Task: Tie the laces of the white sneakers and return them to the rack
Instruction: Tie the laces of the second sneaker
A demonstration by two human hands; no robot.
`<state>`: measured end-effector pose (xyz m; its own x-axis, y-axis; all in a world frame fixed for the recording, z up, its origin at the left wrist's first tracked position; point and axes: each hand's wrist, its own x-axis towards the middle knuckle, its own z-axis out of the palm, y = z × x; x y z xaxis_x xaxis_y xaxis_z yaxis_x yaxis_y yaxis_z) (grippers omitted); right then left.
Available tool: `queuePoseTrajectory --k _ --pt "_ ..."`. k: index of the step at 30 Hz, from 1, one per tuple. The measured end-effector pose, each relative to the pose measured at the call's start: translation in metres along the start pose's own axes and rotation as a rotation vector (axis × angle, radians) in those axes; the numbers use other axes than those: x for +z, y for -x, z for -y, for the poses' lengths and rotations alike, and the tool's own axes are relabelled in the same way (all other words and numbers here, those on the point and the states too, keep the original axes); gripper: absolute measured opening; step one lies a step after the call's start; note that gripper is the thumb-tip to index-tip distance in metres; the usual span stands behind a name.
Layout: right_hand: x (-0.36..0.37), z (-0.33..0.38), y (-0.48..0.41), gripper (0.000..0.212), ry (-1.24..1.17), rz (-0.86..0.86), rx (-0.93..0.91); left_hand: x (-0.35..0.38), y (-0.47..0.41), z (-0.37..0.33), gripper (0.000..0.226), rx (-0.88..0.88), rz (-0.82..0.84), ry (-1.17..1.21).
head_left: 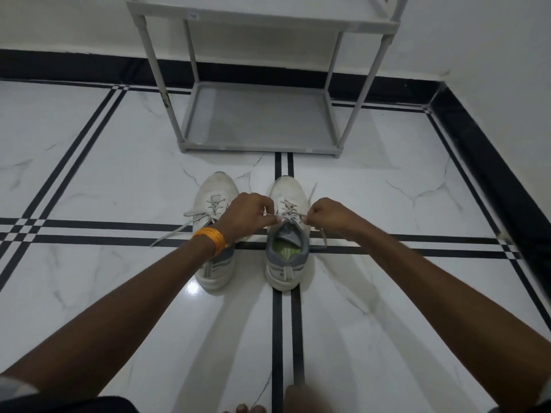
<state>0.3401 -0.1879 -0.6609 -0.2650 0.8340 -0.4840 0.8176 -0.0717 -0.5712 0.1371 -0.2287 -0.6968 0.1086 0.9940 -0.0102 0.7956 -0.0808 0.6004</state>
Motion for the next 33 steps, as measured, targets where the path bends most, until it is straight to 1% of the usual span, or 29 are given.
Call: queuePoseTrajectory --k 1,3,4,7,9,11,13,17,20,22,25,26,28,31,33 --pt "0.002 0.000 0.001 0.015 -0.094 0.017 0.019 0.001 -0.002 -0.002 0.023 -0.008 0.003 -0.001" --pt "0.010 0.000 0.004 0.023 -0.214 0.000 0.072 0.005 -0.005 -0.009 0.026 0.005 0.024 -0.061" --pt "0.016 0.000 0.003 0.024 -0.201 -0.013 0.073 0.007 -0.006 -0.011 0.026 0.023 0.035 -0.118" --pt "0.026 -0.001 0.006 0.014 -0.060 -0.079 0.043 0.008 -0.005 -0.015 0.025 0.092 0.047 -0.289" --pt "0.026 -0.005 0.005 0.011 -0.043 -0.154 -0.011 0.007 -0.006 -0.016 0.023 0.135 0.067 -0.342" --pt "0.025 -0.010 0.005 0.007 -0.075 -0.215 -0.046 0.005 -0.007 -0.017 0.021 0.141 0.088 -0.345" --pt "0.027 -0.013 0.007 0.009 -0.081 -0.241 -0.065 0.006 -0.008 -0.019 0.018 0.127 0.096 -0.321" --pt "0.037 -0.018 0.012 0.016 -0.255 -0.266 -0.027 0.018 -0.003 -0.027 0.017 0.079 0.094 -0.337" --pt "0.041 -0.019 0.011 0.014 -0.287 -0.289 -0.008 0.020 -0.003 -0.025 0.017 0.024 0.051 -0.344" --pt "0.041 -0.017 0.010 0.012 -0.249 -0.304 -0.020 0.017 -0.001 -0.020 0.017 0.007 0.043 -0.304" --pt "0.038 -0.014 0.009 0.006 -0.114 -0.319 -0.074 0.009 0.003 -0.008 0.019 0.026 0.035 -0.157" --pt "0.037 -0.013 0.009 0.004 -0.063 -0.317 -0.082 0.007 0.004 -0.006 0.021 0.037 0.035 -0.152" --pt "0.034 -0.006 0.009 0.002 0.064 -0.297 -0.097 0.007 0.005 -0.010 0.022 0.106 0.052 -0.271" --pt "0.035 0.010 0.009 0.003 0.232 -0.210 -0.114 0.010 0.005 -0.026 0.016 0.275 0.052 -0.477" --pt "0.037 0.015 0.007 0.011 0.272 -0.204 -0.105 0.011 0.003 -0.036 0.016 0.312 0.101 -0.525"
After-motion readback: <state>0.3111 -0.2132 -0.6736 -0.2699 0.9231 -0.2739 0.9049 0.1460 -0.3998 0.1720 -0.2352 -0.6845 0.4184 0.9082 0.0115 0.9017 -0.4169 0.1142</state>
